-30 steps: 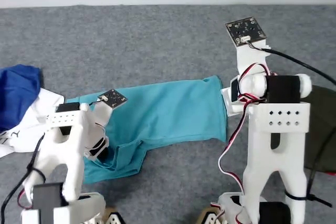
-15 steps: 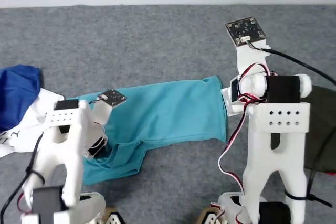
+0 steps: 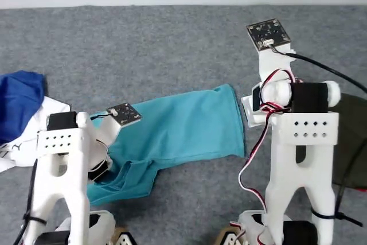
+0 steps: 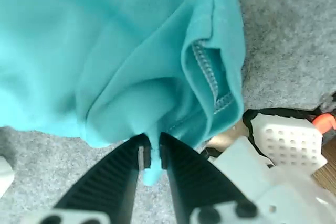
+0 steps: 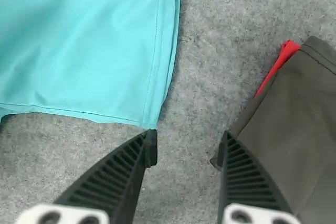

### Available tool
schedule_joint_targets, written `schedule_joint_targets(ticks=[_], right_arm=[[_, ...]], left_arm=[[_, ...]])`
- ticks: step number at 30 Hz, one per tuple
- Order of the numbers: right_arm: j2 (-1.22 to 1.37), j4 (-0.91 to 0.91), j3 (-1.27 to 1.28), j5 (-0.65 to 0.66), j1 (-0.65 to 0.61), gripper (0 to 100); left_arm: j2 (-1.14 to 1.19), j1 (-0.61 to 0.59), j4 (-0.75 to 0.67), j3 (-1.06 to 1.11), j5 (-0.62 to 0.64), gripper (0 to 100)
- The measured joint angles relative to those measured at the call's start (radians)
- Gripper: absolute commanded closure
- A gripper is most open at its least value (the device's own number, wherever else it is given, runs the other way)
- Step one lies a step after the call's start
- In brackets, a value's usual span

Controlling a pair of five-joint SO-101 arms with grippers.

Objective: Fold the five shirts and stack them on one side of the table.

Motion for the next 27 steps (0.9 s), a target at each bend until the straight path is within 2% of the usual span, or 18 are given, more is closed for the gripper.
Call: schedule_joint_targets(ticks=[4, 9, 11, 14, 21, 23, 27], right_arm=[[0.0, 0.0, 0.0, 0.0, 0.0, 80.1], [0.0, -0.006, 0.0, 0.0, 0.0, 80.1], [0.005, -0.023, 0.005, 0.0, 0.0, 80.1], [0.052, -0.054, 0.005, 0.0, 0.0, 80.1], [0.176, -0.106, 0.005, 0.0, 0.002, 80.1], [0.201, -0.13, 0.005, 0.0, 0.002, 80.1], [0.261, -0.222, 0.008, 0.0, 0.002, 80.1]], left_arm=[[0.0, 0.0, 0.0, 0.0, 0.0, 98], [0.0, 0.0, 0.0, -0.037, 0.031, 90], [0.0, 0.0, 0.0, -0.055, 0.055, 91], [0.0, 0.0, 0.0, -0.074, 0.068, 99], [0.0, -0.003, 0.0, -0.074, 0.078, 99], [0.0, -0.026, -0.003, -0.075, 0.114, 98], [0.0, -0.098, -0.106, -0.12, 0.221, 93]])
